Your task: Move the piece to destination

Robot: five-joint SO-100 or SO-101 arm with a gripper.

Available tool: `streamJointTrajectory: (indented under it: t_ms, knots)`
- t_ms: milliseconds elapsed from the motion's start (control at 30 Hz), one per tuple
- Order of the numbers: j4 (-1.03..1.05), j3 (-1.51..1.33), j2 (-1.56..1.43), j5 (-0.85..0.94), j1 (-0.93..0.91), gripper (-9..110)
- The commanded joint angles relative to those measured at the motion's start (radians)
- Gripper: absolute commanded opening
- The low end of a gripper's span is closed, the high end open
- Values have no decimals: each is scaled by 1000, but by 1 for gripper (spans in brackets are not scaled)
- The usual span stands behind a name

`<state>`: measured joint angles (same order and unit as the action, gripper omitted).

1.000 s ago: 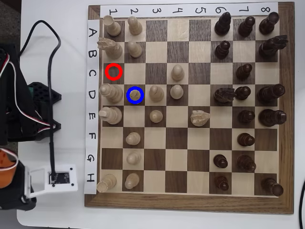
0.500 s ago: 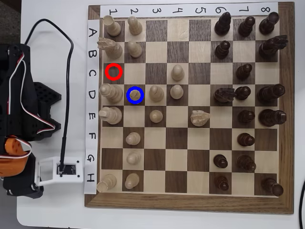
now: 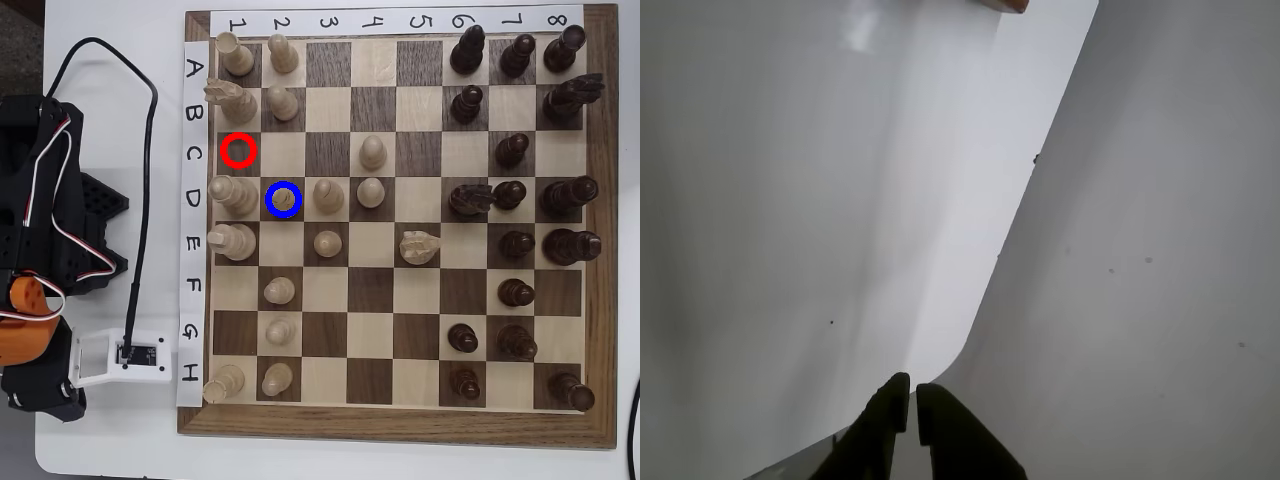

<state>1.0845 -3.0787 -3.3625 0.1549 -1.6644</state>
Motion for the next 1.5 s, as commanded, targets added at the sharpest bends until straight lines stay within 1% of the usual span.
streamJointTrajectory:
  t_ms: [0,633,800,833,867,900,933,967,1000,1067,1133,1467]
  knots:
    - [3,-46,-63,-8,-15,0]
    - [0,-48,-63,18,14,0]
    - [3,-49,-63,66,57,0]
    - [-5,-52,-63,106,72,0]
    - [-28,-64,-63,186,92,0]
    - [-64,-92,-63,339,115,0]
    - [-110,-140,-63,611,138,0]
    - [-34,-137,-25,775,169,1]
    - [112,-138,-35,943,198,1]
    - [138,-137,-31,982,227,0]
    - [147,-138,-61,959,230,1]
    - [149,-138,-61,963,224,1]
